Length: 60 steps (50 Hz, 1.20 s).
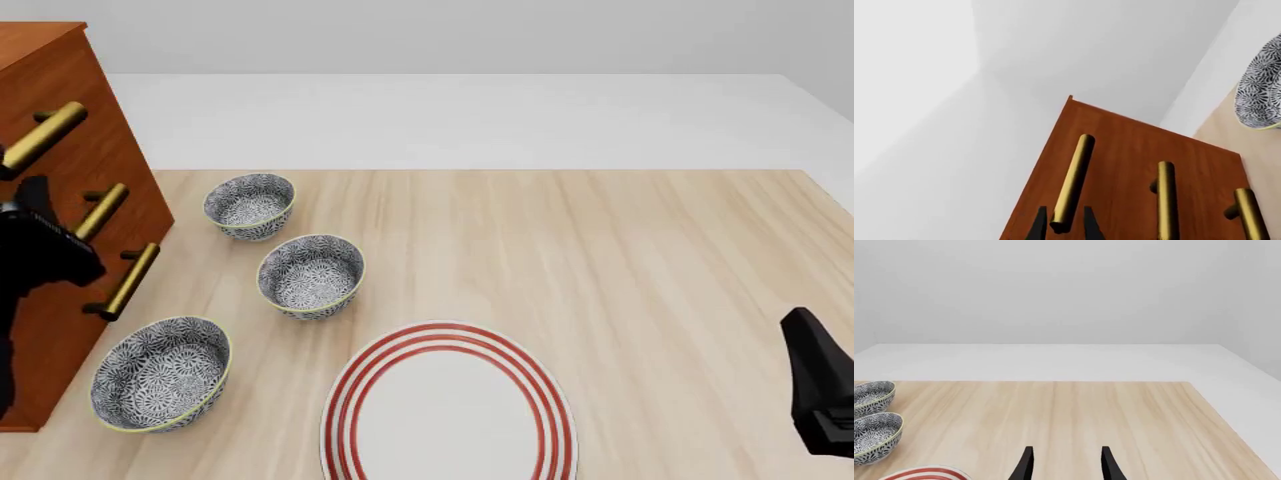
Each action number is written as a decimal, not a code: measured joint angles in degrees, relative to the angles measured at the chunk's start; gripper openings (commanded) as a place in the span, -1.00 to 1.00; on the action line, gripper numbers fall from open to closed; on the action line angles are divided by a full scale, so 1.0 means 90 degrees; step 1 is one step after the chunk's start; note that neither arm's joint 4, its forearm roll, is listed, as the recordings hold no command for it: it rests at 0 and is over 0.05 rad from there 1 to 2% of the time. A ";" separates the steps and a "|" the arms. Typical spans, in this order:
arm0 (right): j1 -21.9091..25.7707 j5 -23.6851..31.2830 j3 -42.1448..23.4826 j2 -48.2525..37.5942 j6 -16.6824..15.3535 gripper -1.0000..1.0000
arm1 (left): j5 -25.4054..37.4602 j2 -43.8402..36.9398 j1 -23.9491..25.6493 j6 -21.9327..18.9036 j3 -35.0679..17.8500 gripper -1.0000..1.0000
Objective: Open the top drawer of the cabinet.
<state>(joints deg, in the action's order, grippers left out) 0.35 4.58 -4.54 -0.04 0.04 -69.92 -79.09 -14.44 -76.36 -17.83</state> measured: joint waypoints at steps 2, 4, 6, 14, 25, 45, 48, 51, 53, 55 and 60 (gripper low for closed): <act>0.0000 0.0006 -0.0006 0.0000 0.0000 1.00 | 0.0001 0.0050 0.0011 -0.0036 0.0005 -1.00; 0.0001 0.0012 -0.0011 0.0001 0.0000 1.00 | 0.0002 0.0073 0.0039 -0.0063 0.0013 -1.00; 0.0001 0.0017 -0.0016 0.0001 0.0000 1.00 | 0.0002 0.0088 0.0058 -0.0082 0.0018 -1.00; 0.0002 0.0030 -0.0028 0.0002 -0.0001 1.00 | 0.0002 0.0129 0.0134 -0.0146 0.0047 -1.00; 0.0003 0.0030 -0.0028 0.0002 0.0000 1.00 | 0.0002 0.0167 0.0218 -0.0213 0.0080 -1.00; 0.0004 0.0029 -0.0026 0.0002 0.0000 1.00 | 0.0001 0.0210 0.0434 -0.0446 0.0148 -1.00; 0.0004 0.0028 -0.0025 0.0002 0.0000 1.00 | 0.0001 0.0218 0.0466 -0.0477 0.0157 -1.00; 0.0005 0.0027 -0.0024 0.0002 0.0000 1.00 | 0.0001 0.0226 0.0497 -0.0510 0.0165 -1.00; 0.0005 0.0026 -0.0023 0.0001 0.0001 1.00 | 0.0001 0.0230 0.0516 -0.0532 0.0170 -1.00; 0.0005 0.0025 -0.0022 0.0001 0.0001 1.00 | 0.0001 0.0234 0.0536 -0.0549 0.0175 -1.00; 0.0005 0.0023 -0.0019 0.0001 0.0001 1.00 | 0.0001 0.0242 0.0579 -0.0597 0.0186 -1.00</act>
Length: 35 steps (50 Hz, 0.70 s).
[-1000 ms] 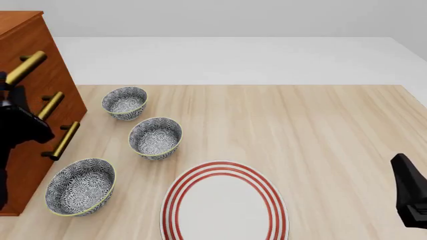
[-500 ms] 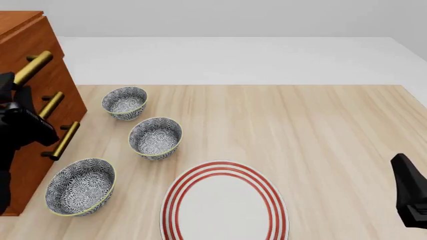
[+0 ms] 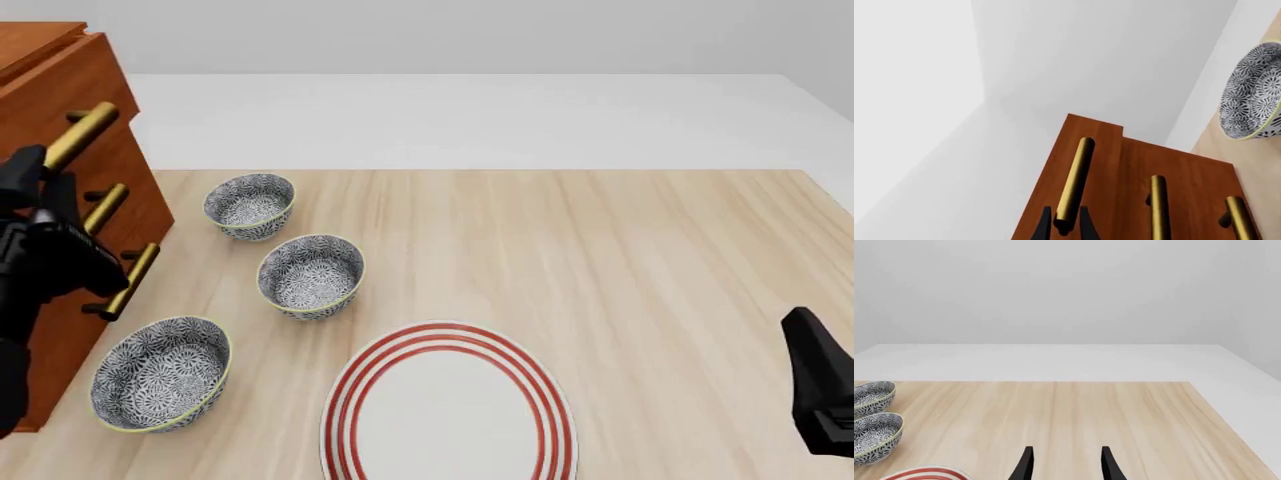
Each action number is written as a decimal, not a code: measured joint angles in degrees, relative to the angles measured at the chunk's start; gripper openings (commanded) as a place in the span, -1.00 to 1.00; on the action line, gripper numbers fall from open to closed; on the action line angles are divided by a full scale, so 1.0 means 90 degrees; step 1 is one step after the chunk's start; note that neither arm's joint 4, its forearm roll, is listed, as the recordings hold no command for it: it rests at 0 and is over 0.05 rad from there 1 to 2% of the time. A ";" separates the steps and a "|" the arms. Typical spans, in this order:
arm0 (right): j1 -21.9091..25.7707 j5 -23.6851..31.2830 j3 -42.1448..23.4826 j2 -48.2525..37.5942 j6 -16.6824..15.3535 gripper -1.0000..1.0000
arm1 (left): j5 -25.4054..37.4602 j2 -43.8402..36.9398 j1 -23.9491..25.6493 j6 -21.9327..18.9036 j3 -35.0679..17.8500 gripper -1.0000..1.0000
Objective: Open the top drawer of the cabinet.
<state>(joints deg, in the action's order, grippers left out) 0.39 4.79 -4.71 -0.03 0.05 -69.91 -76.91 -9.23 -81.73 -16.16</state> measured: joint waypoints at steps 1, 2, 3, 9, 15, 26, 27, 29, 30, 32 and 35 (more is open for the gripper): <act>0.0000 0.0000 0.0000 0.0000 0.0000 1.00 | 0.0000 0.0002 0.0007 -0.0009 0.0003 -1.00; 0.0000 -0.0001 0.0001 0.0000 0.0000 1.00 | 0.0000 0.0003 0.0018 -0.0019 0.0005 -1.00; 0.0000 -0.0001 0.0001 0.0000 0.0000 1.00 | 0.0000 0.0005 0.0025 -0.0029 0.0006 -1.00; 0.0000 -0.0003 0.0003 0.0000 0.0000 1.00 | 0.0000 0.0021 0.0082 -0.0077 0.0018 -1.00; 0.0000 -0.0003 0.0003 0.0000 0.0000 1.00 | 0.0000 0.0044 0.0157 -0.0119 0.0035 -1.00; 0.0000 -0.0004 0.0004 0.0000 0.0000 1.00 | 0.0000 0.0085 0.0290 -0.0165 0.0065 -1.00; 0.0000 -0.0004 0.0004 0.0000 0.0000 1.00 | 0.0000 0.0089 0.0301 -0.0165 0.0068 -1.00; 0.0000 -0.0004 0.0004 0.0000 0.0000 1.00 | 0.0000 0.0094 0.0319 -0.0170 0.0073 -1.00; 0.0000 -0.0004 0.0004 0.0000 0.0000 1.00 | 0.0000 0.0098 0.0328 -0.0172 0.0075 -1.00; 0.0000 -0.0004 0.0004 0.0000 0.0000 1.00 | 0.0000 0.0105 0.0348 -0.0175 0.0081 -1.00; 0.0000 -0.0004 0.0004 0.0000 0.0000 1.00 | 0.0000 0.0115 0.0375 -0.0180 0.0090 -1.00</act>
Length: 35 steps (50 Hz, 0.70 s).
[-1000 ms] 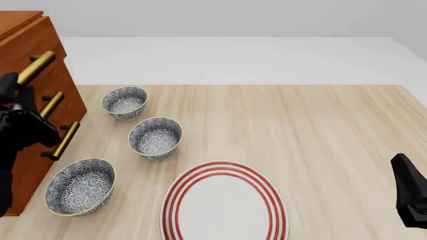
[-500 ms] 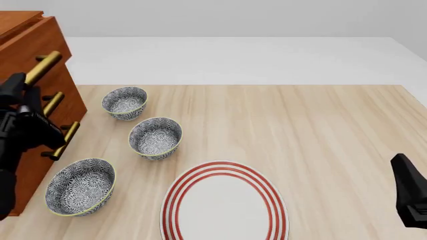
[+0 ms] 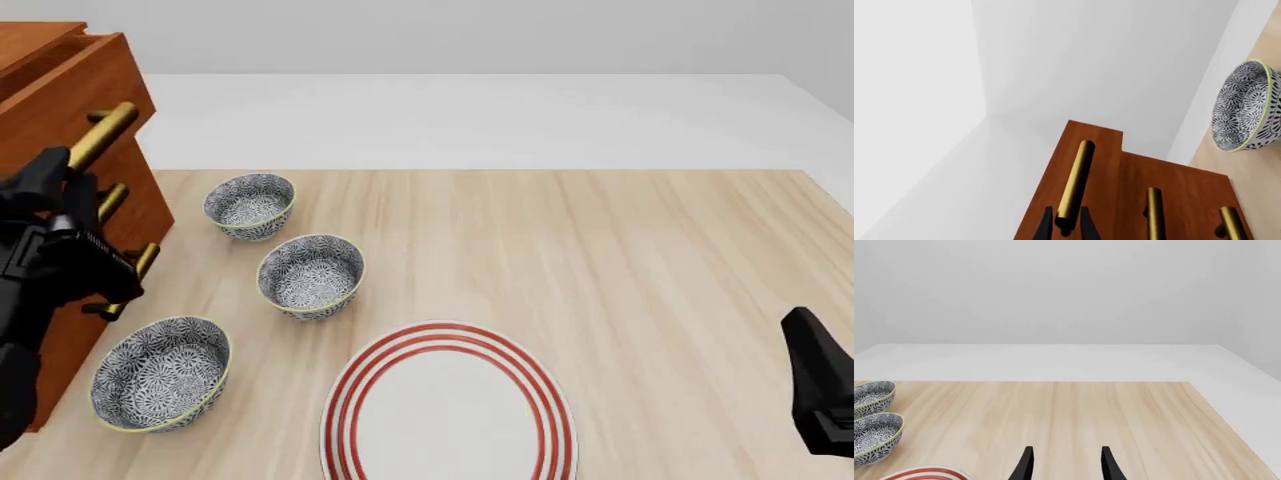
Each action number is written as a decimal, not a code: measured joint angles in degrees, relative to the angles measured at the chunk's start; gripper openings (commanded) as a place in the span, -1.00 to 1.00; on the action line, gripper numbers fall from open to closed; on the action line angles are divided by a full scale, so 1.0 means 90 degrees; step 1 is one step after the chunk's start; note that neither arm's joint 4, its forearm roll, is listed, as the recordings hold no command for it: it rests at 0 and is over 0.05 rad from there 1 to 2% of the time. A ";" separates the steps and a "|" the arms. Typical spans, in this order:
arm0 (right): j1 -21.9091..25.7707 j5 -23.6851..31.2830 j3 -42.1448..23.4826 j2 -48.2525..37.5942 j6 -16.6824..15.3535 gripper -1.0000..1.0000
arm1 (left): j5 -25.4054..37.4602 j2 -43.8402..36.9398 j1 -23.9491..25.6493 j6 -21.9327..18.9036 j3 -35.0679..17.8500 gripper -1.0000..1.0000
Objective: Open the top drawer of the cabinet.
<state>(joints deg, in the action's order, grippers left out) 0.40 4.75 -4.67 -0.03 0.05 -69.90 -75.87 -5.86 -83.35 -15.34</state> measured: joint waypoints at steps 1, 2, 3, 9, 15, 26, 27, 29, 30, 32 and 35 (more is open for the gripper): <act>0.0000 0.0000 0.0000 0.0000 0.0000 1.00 | 0.0000 0.0004 0.0008 -0.0001 0.0002 -1.00; 0.0000 0.0000 0.0000 0.0000 0.0000 1.00 | 0.0000 0.0008 0.0017 -0.0002 0.0005 -1.00; 0.0000 0.0000 0.0000 0.0000 0.0000 1.00 | 0.0000 0.0012 0.0025 -0.0003 0.0009 -1.00; 0.0000 0.0000 0.0000 0.0000 0.0000 1.00 | 0.0000 0.0034 0.0070 -0.0008 0.0029 -1.00; 0.0000 0.0000 0.0000 0.0000 0.0000 1.00 | 0.0000 0.0050 0.0088 -0.0008 0.0044 -1.00; 0.0000 0.0000 0.0000 0.0000 0.0000 1.00 | 0.0000 0.0074 0.0089 -0.0003 0.0065 -1.00; 0.0000 0.0000 0.0000 0.0000 0.0000 1.00 | 0.0000 0.0075 0.0089 -0.0002 0.0067 -1.00; 0.0000 0.0000 0.0000 0.0000 0.0000 1.00 | 0.0000 0.0078 0.0087 0.0000 0.0070 -1.00; 0.0000 0.0000 0.0000 0.0000 -0.0001 1.00 | 0.0000 0.0080 0.0087 0.0001 0.0073 -1.00; 0.0000 0.0000 0.0000 0.0000 -0.0001 1.00 | 0.0000 0.0083 0.0085 0.0003 0.0076 -1.00; 0.0000 0.0000 0.0000 0.0000 -0.0001 1.00 | 0.0000 0.0089 0.0084 0.0005 0.0082 -1.00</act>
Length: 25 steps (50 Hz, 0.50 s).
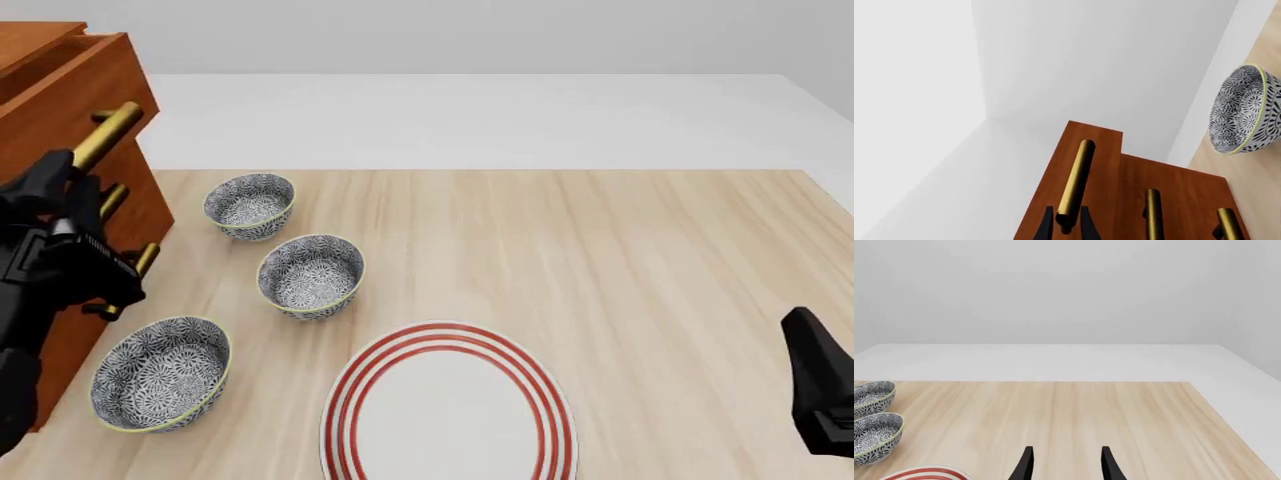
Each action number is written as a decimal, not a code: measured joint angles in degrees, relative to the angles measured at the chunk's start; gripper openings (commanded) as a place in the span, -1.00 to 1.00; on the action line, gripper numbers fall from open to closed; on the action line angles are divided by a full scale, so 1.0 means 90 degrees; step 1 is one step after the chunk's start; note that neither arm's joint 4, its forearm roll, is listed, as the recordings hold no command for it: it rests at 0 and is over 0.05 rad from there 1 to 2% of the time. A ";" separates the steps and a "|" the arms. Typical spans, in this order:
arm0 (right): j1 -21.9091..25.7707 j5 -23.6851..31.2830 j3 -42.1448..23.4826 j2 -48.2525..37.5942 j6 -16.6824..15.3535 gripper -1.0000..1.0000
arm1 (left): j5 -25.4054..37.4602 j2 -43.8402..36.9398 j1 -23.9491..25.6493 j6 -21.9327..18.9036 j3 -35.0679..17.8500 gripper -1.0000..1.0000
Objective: Open the top drawer of the cabinet.
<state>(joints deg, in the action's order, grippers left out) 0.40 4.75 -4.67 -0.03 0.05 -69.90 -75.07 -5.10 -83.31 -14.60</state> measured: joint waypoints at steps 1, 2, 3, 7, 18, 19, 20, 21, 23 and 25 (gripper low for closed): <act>0.0000 0.0000 0.0000 0.0000 0.0000 1.00 | 0.0000 0.0002 -0.0001 0.0001 0.0001 -1.00; 0.0000 0.0000 0.0000 0.0000 0.0000 1.00 | 0.0000 0.0005 -0.0001 0.0003 0.0003 -1.00; 0.0000 0.0000 0.0000 0.0000 0.0000 1.00 | 0.0000 0.0007 -0.0001 0.0004 0.0004 -1.00; 0.0000 0.0000 0.0000 0.0000 0.0000 1.00 | 0.0000 0.0012 -0.0001 0.0007 0.0005 -1.00; 0.0000 0.0000 0.0000 0.0000 0.0000 1.00 | 0.0001 0.0027 -0.0019 0.0030 0.0059 1.00; -0.0001 0.0000 0.0000 0.0000 0.0000 1.00 | 0.0001 0.0030 -0.0027 0.0032 0.0078 1.00; -0.0001 0.0000 0.0000 0.0000 0.0000 1.00 | 0.0001 0.0034 -0.0034 0.0033 0.0097 1.00; -0.0001 0.0000 0.0000 0.0000 0.0000 1.00 | 0.0001 0.0038 -0.0039 0.0034 0.0115 1.00; 0.0000 0.0000 0.0000 0.0000 0.0000 1.00 | 0.0001 0.0052 -0.0044 0.0042 0.0150 1.00; 0.0000 0.0000 0.0000 0.0000 0.0000 1.00 | 0.0001 0.0065 -0.0046 0.0048 0.0180 1.00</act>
<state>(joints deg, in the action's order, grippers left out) 0.39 4.75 -4.67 -0.03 0.05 -69.89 -74.48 -5.52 -82.88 -12.99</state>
